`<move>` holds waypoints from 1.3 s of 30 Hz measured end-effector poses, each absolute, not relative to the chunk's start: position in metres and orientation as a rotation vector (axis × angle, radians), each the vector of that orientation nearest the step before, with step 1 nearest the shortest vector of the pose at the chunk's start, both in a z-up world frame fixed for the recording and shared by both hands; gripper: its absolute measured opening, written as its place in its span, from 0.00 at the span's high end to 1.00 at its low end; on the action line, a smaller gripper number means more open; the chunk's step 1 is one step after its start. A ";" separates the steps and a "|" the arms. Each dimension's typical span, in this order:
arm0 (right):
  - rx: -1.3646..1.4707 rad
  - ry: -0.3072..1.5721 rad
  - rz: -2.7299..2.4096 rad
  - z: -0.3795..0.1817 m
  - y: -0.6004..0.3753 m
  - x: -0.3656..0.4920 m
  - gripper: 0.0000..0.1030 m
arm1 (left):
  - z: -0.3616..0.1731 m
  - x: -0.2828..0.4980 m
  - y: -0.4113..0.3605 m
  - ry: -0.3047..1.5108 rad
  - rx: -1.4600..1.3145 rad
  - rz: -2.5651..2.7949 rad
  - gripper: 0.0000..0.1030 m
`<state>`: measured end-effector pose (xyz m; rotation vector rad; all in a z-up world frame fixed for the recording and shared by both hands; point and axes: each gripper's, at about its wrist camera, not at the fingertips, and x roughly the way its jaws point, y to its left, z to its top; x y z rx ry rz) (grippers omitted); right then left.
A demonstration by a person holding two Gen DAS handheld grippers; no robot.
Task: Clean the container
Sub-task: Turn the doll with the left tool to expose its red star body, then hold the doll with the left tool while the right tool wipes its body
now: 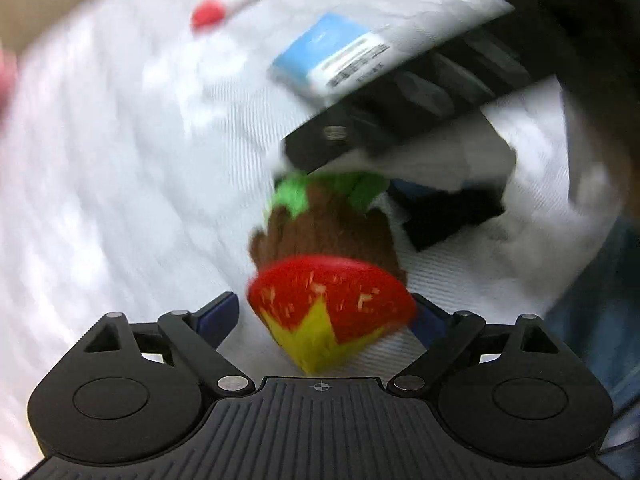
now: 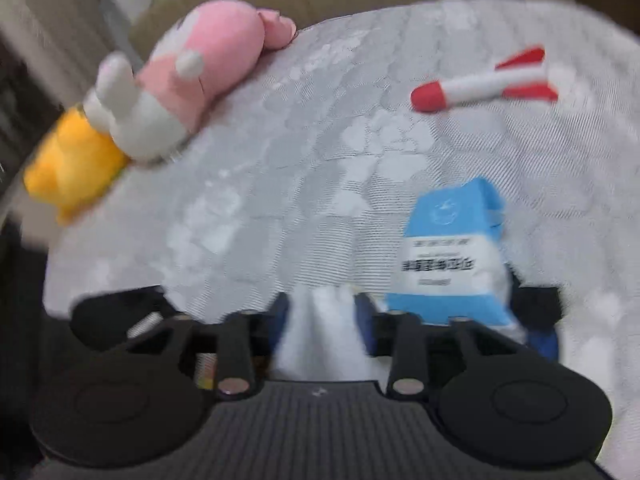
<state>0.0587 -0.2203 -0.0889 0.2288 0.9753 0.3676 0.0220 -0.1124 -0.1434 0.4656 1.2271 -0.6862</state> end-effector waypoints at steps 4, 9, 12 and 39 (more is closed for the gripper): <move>0.208 1.052 0.330 -0.095 -0.228 0.055 0.49 | -0.153 0.036 -0.115 1.299 0.449 -0.647 0.05; 0.142 1.177 0.379 -0.099 -0.238 0.057 0.57 | -0.154 0.051 -0.121 1.330 0.395 -0.655 0.04; 0.179 1.217 0.378 -0.111 -0.243 0.064 0.64 | -0.153 0.061 -0.123 1.345 0.346 -0.657 0.04; 0.327 1.019 0.444 -0.086 -0.228 0.042 0.81 | -0.151 0.125 -0.168 1.444 0.195 -0.674 0.01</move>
